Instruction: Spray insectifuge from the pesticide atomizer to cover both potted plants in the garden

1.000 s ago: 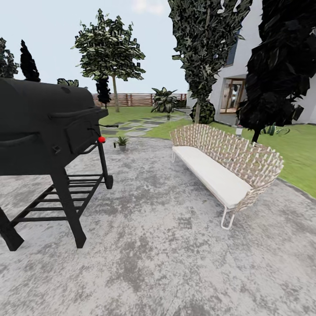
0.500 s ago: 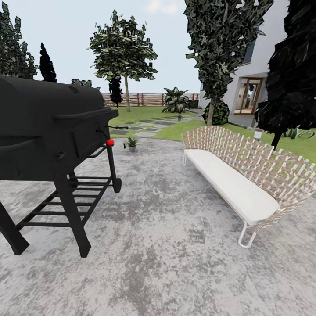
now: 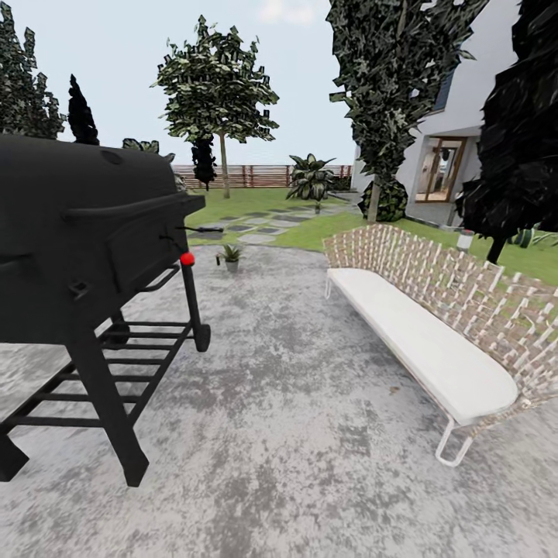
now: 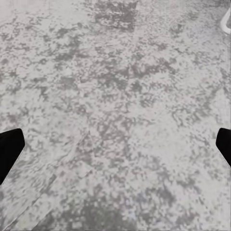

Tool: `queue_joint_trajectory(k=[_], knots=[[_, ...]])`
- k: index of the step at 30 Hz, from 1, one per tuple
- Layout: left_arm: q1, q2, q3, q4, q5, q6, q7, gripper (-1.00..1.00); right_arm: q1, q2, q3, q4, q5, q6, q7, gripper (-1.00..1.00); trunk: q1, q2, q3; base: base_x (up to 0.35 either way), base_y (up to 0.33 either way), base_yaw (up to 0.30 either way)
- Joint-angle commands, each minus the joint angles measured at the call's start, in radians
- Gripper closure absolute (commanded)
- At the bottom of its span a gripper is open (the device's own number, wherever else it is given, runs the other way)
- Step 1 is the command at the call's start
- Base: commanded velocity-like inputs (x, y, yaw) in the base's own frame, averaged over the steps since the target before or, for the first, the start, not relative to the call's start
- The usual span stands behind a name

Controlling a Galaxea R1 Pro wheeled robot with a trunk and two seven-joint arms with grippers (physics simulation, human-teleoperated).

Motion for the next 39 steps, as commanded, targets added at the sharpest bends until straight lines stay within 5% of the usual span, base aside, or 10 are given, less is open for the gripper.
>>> queue_joint_trajectory(k=[1, 39], knots=[[-0.001, 0.0, 0.0, 0.001, -0.001, -0.003, 0.001, -1.0, -0.001, 0.0, -0.001, 0.001, 0.0, -0.003, 0.0, -1.0, 0.0, 0.0, -0.001, 0.339, 0.0, 0.0], [-0.001, 0.001, -0.001, 0.001, -0.001, -0.003, 0.001, -1.0, -0.001, 0.0, -0.001, 0.001, 0.0, -0.003, 0.0, -1.0, 0.0, 0.0, -0.001, 0.34, 0.0, 0.0]])
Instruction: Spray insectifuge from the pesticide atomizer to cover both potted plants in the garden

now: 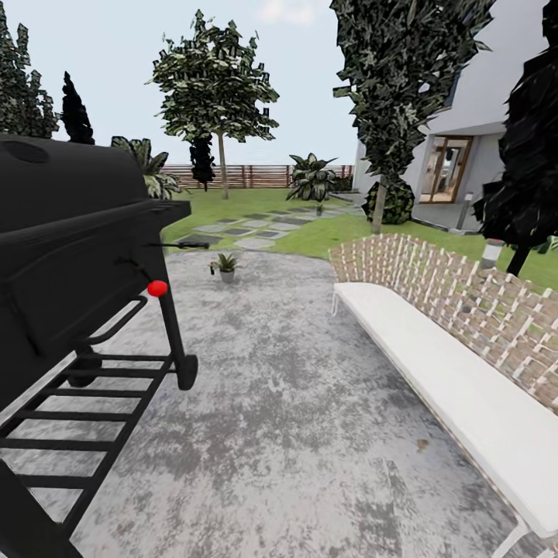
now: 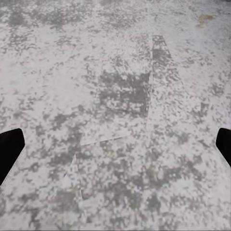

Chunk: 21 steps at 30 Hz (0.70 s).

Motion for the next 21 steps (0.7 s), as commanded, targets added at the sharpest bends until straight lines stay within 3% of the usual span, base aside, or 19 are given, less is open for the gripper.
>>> queue_joint_trajectory(k=[1, 21], knots=[[-0.001, 0.0, -0.001, 0.001, -0.001, -0.003, 0.001, -1.0, -0.001, 0.0, -0.001, 0.001, 0.0, -0.003, 0.0, -1.0, 0.0, 0.0, -0.001, 0.34, 0.0, 0.0], [-0.001, -0.001, -0.003, 0.001, -0.002, -0.003, 0.001, -1.0, -0.001, 0.0, -0.001, 0.001, 0.0, -0.003, 0.001, -1.0, 0.0, 0.0, -0.001, 0.339, -0.021, 0.0]])
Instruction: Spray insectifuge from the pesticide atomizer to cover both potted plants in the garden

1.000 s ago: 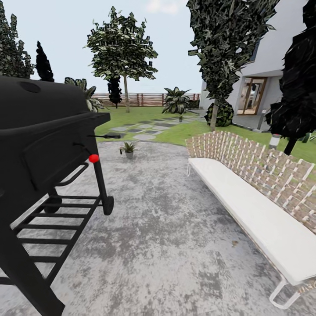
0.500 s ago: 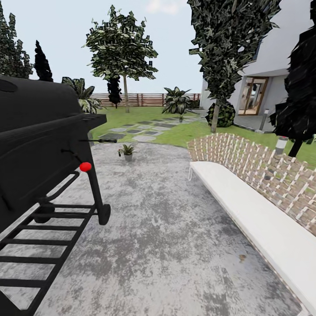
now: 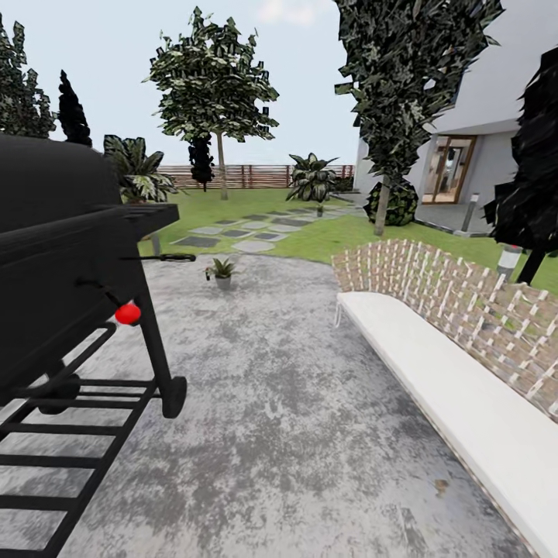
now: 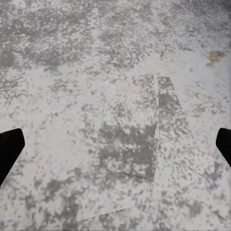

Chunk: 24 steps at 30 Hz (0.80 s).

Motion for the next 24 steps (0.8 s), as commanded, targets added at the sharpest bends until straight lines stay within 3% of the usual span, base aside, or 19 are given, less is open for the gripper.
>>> queue_joint_trajectory(k=[1, 12, 24], knots=[[-0.001, 0.0, -0.001, 0.001, -0.001, -0.003, 0.001, -1.0, -0.001, 0.0, 0.0, 0.002, 0.0, -0.003, 0.001, -1.0, 0.0, 0.0, -0.001, 0.317, -0.08, 0.0], [-0.001, 0.0, -0.001, 0.001, -0.001, -0.003, 0.001, -1.0, -0.001, 0.0, -0.001, 0.04, 0.0, -0.005, 0.001, -1.0, 0.0, 0.0, -0.001, 0.317, -0.11, 0.0], [-0.001, 0.001, 0.0, 0.001, -0.001, -0.003, 0.001, -1.0, -0.001, 0.0, -0.001, 0.04, 0.0, -0.005, 0.001, -1.0, 0.0, 0.0, -0.001, 0.338, -0.011, 0.0]])
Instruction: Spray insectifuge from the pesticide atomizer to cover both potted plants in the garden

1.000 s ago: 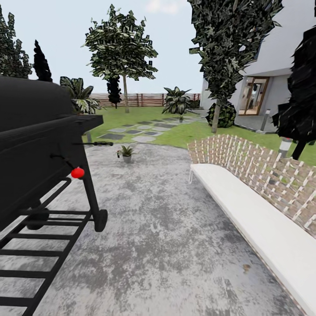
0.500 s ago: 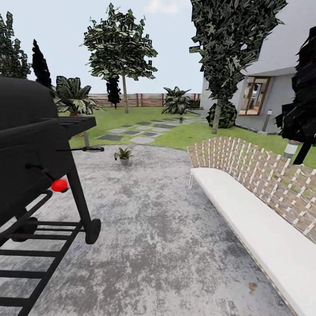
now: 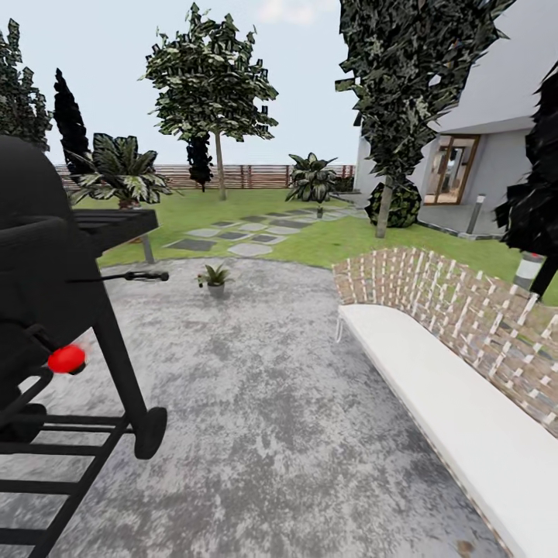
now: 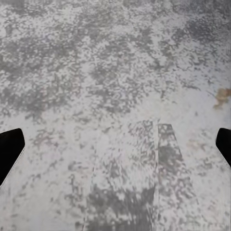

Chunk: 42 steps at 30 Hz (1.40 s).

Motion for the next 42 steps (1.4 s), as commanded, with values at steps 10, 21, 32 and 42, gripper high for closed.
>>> queue_joint_trajectory(k=[10, 21, 32, 42], knots=[[-0.001, 0.0, -0.001, 0.001, -0.001, -0.003, 0.001, -1.0, -0.001, 0.0, -0.001, 0.002, 0.0, -0.003, 0.0, -1.0, 0.0, 0.0, -0.001, 0.34, 0.0, 0.0], [-0.001, 0.0, -0.001, 0.001, -0.001, -0.003, 0.001, -1.0, -0.001, 0.0, -0.001, 0.001, 0.0, -0.003, 0.0, -1.0, 0.0, 0.0, -0.001, 0.34, 0.0, 0.0], [-0.001, -0.001, -0.001, 0.001, -0.001, -0.003, 0.001, -1.0, -0.001, 0.0, -0.001, 0.001, 0.0, -0.003, 0.0, -1.0, 0.0, 0.0, -0.001, 0.34, 0.0, 0.0], [-0.001, -0.001, -0.001, 0.001, -0.001, -0.003, 0.001, -1.0, -0.001, 0.0, -0.001, -0.001, -0.001, -0.003, 0.002, -1.0, 0.0, 0.0, -0.001, 0.34, 0.0, 0.0]])
